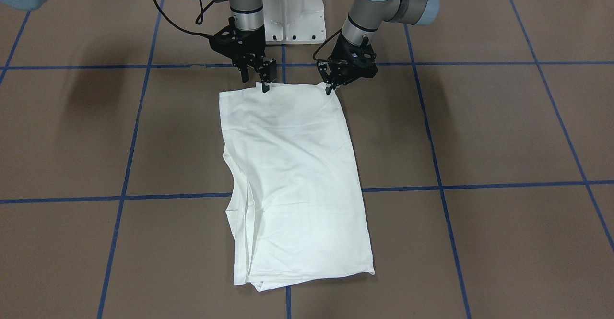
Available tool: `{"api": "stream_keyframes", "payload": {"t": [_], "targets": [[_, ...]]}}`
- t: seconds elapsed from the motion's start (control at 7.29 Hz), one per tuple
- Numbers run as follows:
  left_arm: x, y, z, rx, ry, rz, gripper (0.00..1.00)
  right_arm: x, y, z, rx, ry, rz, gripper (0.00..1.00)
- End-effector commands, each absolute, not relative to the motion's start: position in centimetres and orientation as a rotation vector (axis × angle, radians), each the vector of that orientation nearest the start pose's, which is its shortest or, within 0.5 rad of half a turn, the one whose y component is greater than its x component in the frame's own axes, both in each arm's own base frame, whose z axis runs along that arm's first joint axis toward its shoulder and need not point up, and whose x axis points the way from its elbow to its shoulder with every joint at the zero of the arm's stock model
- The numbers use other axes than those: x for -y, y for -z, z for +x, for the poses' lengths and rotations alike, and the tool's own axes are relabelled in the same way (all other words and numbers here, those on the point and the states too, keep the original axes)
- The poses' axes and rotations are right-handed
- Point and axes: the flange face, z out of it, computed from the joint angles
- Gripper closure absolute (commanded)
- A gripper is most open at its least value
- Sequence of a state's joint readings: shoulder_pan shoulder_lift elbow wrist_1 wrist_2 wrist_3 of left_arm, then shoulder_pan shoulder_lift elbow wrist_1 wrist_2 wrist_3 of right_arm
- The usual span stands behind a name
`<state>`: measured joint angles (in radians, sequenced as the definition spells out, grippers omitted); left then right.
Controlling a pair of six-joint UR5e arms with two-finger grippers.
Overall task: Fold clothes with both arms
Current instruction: 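Grasp the near shirt edge with both grippers, adjusting the right gripper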
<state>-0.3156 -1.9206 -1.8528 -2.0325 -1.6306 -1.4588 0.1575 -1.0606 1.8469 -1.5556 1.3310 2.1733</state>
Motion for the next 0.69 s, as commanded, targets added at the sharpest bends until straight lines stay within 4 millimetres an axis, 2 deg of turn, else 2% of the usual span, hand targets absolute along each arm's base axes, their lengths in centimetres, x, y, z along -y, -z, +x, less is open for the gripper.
{"api": "stream_keyframes", "payload": {"t": [0.0,0.27,0.41,0.55], "targets": [[30.63,-28.72,52.71,-1.081,0.15,0.18,1.0,25.45,-25.48,-60.03,0.837,-0.811,0.05,0.21],[30.71,-28.81,52.64,-1.079,0.152,0.18,1.0,25.58,-25.44,-60.85,0.829,-0.808,0.054,0.28],[30.71,-28.81,52.64,-1.079,0.152,0.18,1.0,25.59,-25.24,-60.88,0.832,-0.811,0.052,0.4],[30.71,-28.72,52.66,-1.081,0.152,0.181,1.0,25.6,-25.21,-60.93,0.832,-0.813,0.051,0.58]]}}
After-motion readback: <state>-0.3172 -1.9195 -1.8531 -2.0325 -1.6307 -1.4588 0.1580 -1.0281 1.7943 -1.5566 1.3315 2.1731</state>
